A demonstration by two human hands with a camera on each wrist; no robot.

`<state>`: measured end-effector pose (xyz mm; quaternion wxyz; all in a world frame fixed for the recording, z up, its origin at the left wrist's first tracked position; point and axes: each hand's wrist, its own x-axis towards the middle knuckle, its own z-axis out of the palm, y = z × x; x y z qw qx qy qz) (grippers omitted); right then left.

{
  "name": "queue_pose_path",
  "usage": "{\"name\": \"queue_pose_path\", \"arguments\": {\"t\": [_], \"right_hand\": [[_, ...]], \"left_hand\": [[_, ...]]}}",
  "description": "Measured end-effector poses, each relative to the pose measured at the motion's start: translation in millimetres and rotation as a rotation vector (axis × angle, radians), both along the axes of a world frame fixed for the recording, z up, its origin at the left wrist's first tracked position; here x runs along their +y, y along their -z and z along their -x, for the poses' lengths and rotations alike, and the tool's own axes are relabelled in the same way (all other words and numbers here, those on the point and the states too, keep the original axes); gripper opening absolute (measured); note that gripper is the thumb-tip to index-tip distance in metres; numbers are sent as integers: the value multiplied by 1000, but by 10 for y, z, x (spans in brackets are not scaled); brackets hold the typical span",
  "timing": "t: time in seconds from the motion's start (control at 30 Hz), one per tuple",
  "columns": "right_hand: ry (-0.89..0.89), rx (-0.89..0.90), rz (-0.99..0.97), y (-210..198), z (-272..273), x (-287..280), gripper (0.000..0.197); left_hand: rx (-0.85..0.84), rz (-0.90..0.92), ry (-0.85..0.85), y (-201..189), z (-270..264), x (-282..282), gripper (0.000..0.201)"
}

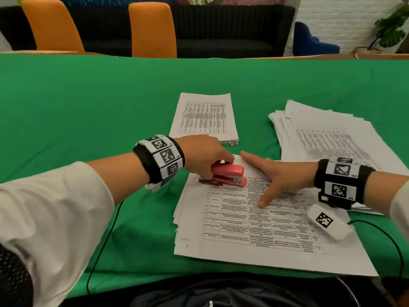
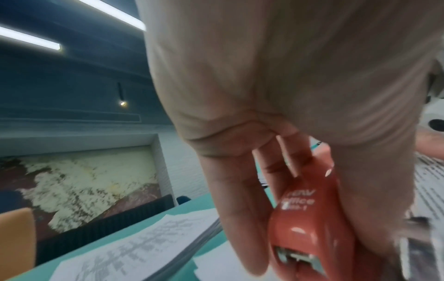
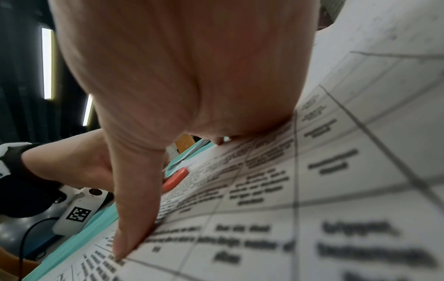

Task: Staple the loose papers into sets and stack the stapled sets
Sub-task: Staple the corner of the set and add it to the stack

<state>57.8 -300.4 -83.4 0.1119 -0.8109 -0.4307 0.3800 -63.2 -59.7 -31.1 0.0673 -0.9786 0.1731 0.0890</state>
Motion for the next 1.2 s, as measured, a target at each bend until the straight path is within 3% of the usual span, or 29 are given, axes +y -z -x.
{"name": "queue_pose_path", "arguments": {"t": [0.13, 0.3, 0.43, 0.77, 0.97, 1.03, 1.13, 1.2], "right_hand": [[-3, 2, -6, -2, 7, 3, 152], [-3, -15, 12, -5, 10, 8, 150], [4, -24, 21, -17, 8, 8, 150], [9, -31, 37, -57, 39, 8, 145], [-97, -44, 4, -58, 31, 41, 137], [-122, -52, 21, -105, 53, 64, 135], [-70, -67, 46, -274, 185, 137, 123], [27, -166, -55, -384, 320, 267, 94]], "left_hand": [[-26, -6, -125, 17, 9, 82, 36], [-3, 7, -115, 30, 7, 82, 37], [-9, 1, -280, 68, 17, 122, 38], [26, 198, -499, 127, 192, 274, 41], [-167, 407, -641, 137, 97, 310, 38], [-182, 397, -673, 68, 77, 359, 37], [-94, 294, -737, -40, 127, 523, 30], [15, 231, -780, -82, 217, 640, 25]]}}
